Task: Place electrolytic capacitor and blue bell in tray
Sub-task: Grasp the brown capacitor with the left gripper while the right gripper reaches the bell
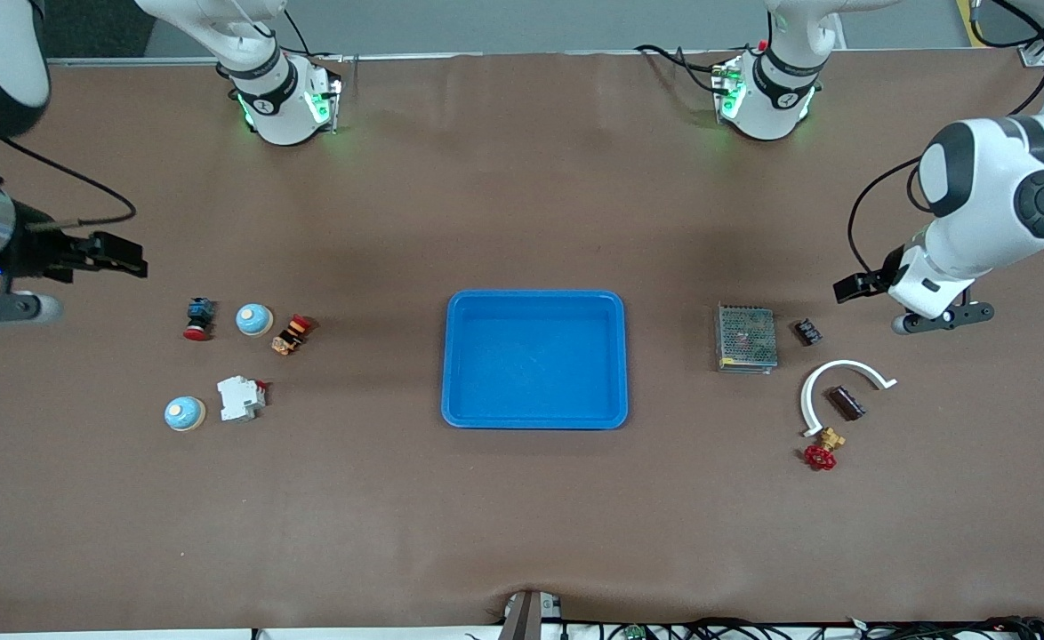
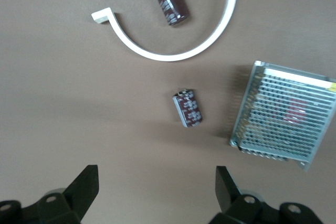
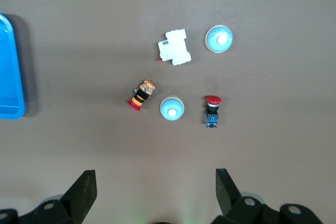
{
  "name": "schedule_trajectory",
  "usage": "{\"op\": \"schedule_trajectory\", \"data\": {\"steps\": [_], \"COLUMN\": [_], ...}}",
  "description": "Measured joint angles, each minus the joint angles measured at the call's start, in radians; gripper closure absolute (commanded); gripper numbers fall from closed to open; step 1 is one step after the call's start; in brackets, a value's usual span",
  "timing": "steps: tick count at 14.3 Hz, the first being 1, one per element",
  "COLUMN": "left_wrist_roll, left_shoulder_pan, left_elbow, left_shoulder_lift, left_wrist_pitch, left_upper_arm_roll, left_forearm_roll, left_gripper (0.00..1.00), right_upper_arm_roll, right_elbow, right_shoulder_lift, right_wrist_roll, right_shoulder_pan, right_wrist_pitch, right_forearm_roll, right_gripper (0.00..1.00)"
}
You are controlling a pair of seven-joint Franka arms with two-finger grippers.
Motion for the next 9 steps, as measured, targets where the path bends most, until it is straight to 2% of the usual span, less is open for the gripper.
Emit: {"op": "schedule_trajectory", "data": {"steps": [3, 6, 9], "left_wrist_roll": [0.000, -0.002, -0.009], "left_shoulder_pan": [0.008, 0.008, 0.008], "left_elbow": [-0.003, -0.003, -0.003], "left_shoulder_lift": [0.074, 0.138, 0.204], "left_wrist_pitch": [0.068, 0.139, 0.227], "left_upper_arm_roll": [0.000, -0.001, -0.001], "left_forearm_roll": [0.000, 0.000, -0.004], "left_gripper": [0.22, 0.28, 0.29], "right_upper_arm_roll": [0.000, -0.002, -0.007], "right_elbow": [-0.029, -0.154, -0.238], "right_shoulder_lift": [0.045, 0.056, 0.082], "right_wrist_roll": [-0.050, -0.197, -0.411], "right_shoulder_pan": [0.005, 0.005, 0.003], "right_wrist_pitch": [0.090, 0.292, 0.430], "right_forearm_roll": [0.000, -0.004, -0.075], "right_gripper": [0.00, 0.00, 0.00]}}
